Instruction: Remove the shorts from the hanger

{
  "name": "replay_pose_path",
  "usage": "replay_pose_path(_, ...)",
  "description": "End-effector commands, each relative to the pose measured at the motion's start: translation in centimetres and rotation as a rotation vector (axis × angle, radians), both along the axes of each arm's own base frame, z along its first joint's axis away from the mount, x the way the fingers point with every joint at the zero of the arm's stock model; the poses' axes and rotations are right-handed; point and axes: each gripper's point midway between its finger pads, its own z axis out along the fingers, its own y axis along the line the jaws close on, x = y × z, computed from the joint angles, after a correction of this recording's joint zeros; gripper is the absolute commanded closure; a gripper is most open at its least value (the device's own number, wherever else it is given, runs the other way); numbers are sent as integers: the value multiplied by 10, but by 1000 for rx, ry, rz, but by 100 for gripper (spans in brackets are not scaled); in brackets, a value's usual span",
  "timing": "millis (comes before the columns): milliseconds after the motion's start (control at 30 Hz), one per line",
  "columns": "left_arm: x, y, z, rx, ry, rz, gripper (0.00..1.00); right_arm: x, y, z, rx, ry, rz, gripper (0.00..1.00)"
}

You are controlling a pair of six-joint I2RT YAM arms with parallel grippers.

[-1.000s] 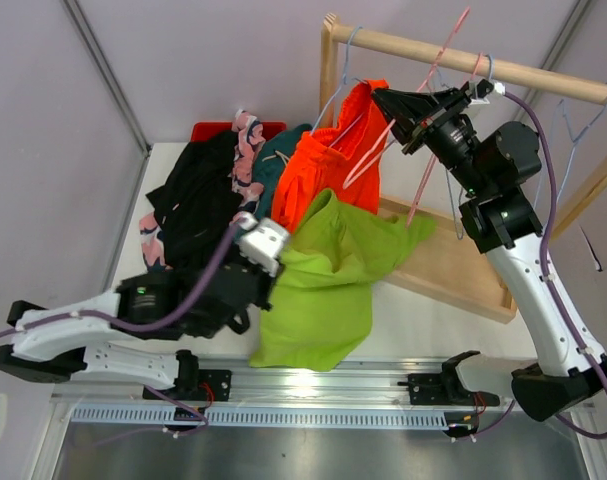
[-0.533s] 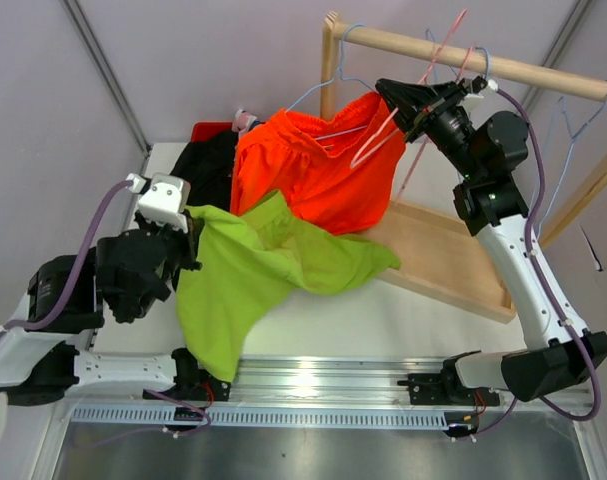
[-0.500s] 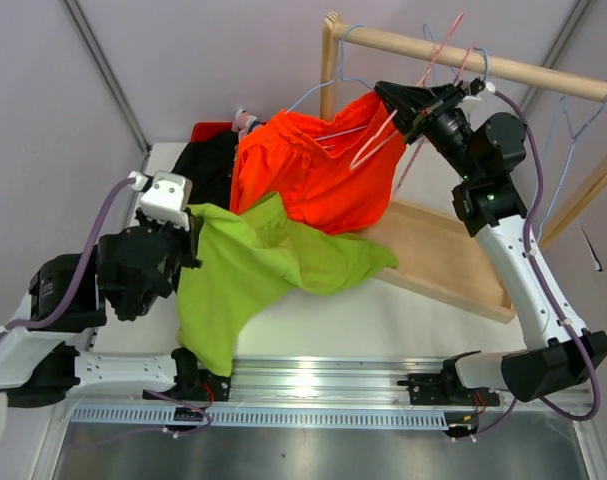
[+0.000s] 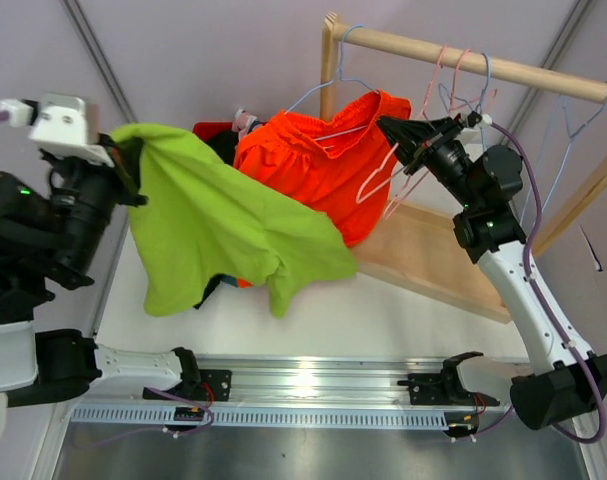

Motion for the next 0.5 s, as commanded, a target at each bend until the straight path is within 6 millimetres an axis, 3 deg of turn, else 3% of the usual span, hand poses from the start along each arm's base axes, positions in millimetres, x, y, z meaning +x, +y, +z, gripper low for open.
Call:
replay_pose_path(0,1,35,62,-8,-144,150,100,-13,-5,-4,-6,0,-6,100)
replay_pose_path(233,-7,69,117,-67,-279,284,100,-20,-7,-26,-29,33,-12,100)
replay_pose_path(367,0,53,126,-22,-300,288,100,-20,-6,-33,-35,42,-6,100)
replay_pose_path(467,12,28,117,65,-278,285,100,-21,-6,-36,-42,43,3,100)
